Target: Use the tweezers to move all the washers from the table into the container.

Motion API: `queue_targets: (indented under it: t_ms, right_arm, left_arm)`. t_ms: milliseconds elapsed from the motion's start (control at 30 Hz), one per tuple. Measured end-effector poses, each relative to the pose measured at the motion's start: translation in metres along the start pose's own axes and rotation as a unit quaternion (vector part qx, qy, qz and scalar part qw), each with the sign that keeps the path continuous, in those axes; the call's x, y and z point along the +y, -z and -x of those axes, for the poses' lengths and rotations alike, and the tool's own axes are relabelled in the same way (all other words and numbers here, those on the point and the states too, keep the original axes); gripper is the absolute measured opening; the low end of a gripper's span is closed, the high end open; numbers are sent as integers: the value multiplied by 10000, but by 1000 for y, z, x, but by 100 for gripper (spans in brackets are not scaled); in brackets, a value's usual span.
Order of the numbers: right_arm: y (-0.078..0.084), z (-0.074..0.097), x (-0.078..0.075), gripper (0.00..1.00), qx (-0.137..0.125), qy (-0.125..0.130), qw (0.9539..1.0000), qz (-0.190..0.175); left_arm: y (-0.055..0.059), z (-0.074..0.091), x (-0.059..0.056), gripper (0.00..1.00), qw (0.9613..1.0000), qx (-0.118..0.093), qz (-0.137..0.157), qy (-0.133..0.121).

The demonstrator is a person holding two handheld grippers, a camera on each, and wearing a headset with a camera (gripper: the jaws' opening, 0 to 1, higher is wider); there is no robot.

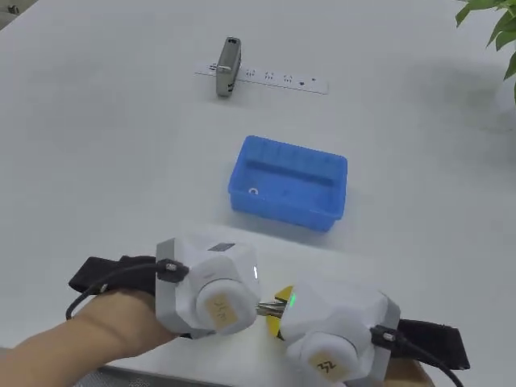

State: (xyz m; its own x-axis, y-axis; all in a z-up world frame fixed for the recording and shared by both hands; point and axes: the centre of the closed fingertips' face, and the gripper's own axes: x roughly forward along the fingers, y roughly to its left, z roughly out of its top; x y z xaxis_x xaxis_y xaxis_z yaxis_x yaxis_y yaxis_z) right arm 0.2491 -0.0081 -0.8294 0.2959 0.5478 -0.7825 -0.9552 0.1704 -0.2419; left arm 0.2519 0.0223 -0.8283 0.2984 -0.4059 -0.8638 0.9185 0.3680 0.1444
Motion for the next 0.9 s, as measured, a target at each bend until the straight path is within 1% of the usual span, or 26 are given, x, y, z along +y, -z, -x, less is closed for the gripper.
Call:
queue_targets:
  t_ms: [33, 67, 133, 200, 233, 267, 300, 333, 367, 400, 433, 467, 500, 533, 567, 633, 667, 700, 733, 767, 800, 833, 867, 900]
  right_arm:
    - [-1, 0, 1, 9, -16, -14, 10000, -36]
    - [-1, 1, 1, 10, -25, -29, 10000, -84]
    - [-1, 1, 2, 12, -46, -71, 9998, -206]
    - [-3, 4, -1, 16, -121, -22, 9993, -354]
    - [-4, 7, -2, 16, -166, -2, 9988, -457]
    - [-6, 11, -3, 18, -228, 24, 9979, -609]
    - [-8, 17, -6, 18, -334, 81, 9959, -838]
    - [-9, 22, -8, 19, -395, 104, 9943, -985]
    - [-8, 28, -10, 19, -441, 127, 9913, -1237]
    - [-7, 32, -12, 20, -485, 165, 9885, -1426]
    - [-7, 39, -15, 22, -577, 235, 9836, -1692]
    - [-8, 43, -17, 23, -646, 270, 9805, -1838]
    - [-7, 48, -19, 24, -701, 310, 9775, -1966]
    - [-7, 56, -23, 25, -778, 408, 9737, -2102]
    - [-7, 64, -28, 27, -836, 518, 9704, -2207]
    - [-8, 74, -34, 29, -936, 594, 9660, -2338]
    - [-9, 82, -38, 32, -1003, 670, 9612, -2480]
    - [-9, 87, -40, 34, -1039, 718, 9581, -2572]
    - [-9, 94, -41, 35, -1100, 738, 9558, -2624]
    - [-9, 98, -43, 35, -1144, 788, 9526, -2705]
    - [-9, 102, -45, 37, -1198, 842, 9493, -2783]
    - [-9, 108, -47, 39, -1258, 900, 9444, -2901]
    - [-9, 111, -48, 43, -1281, 908, 9428, -2941]
    - [-8, 115, -51, 47, -1271, 944, 9401, -3020]
  left_arm:
    - [1, 1, 0, 7, 9999, 33, 95, 33]
    - [3, 2, 0, 10, 9998, 51, 199, -1]
    - [6, 4, 1, 11, 9995, 49, 313, -18]
    - [9, 6, 2, 15, 9988, 81, 470, -101]
    - [11, 7, 2, 17, 9985, 94, 526, -93]
    - [13, 9, 1, 20, 9979, 103, 630, -96]
    - [16, 11, 1, 23, 9966, 91, 805, -125]
    - [21, 15, -1, 25, 9944, 126, 1046, -115]
    - [23, 17, -1, 28, 9926, 121, 1202, -154]
    - [23, 21, -1, 31, 9892, -10, 1453, -201]
    - [22, 25, -1, 35, 9852, -106, 1697, -210]
    - [21, 28, -2, 40, 9813, -180, 1903, -215]
    - [20, 35, -2, 45, 9751, -324, 2176, -272]
    - [18, 39, -1, 49, 9710, -423, 2333, -313]
    - [16, 47, 1, 55, 9645, -561, 2556, -358]
    - [13, 57, 6, 62, 9562, -784, 2767, -541]
    - [13, 66, 13, 66, 9497, -888, 2906, -757]
    - [14, 72, 18, 69, 9451, -916, 3007, -892]
    - [14, 80, 21, 72, 9396, -966, 3124, -1010]
    - [13, 85, 26, 76, 9359, -1029, 3175, -1129]
    - [11, 93, 31, 78, 9308, -1150, 3218, -1294]
    - [11, 98, 35, 81, 9273, -1202, 3258, -1400]
    - [11, 103, 38, 87, 9231, -1243, 3310, -1515]
    - [11, 107, 41, 91, 9181, -1295, 3381, -1614]
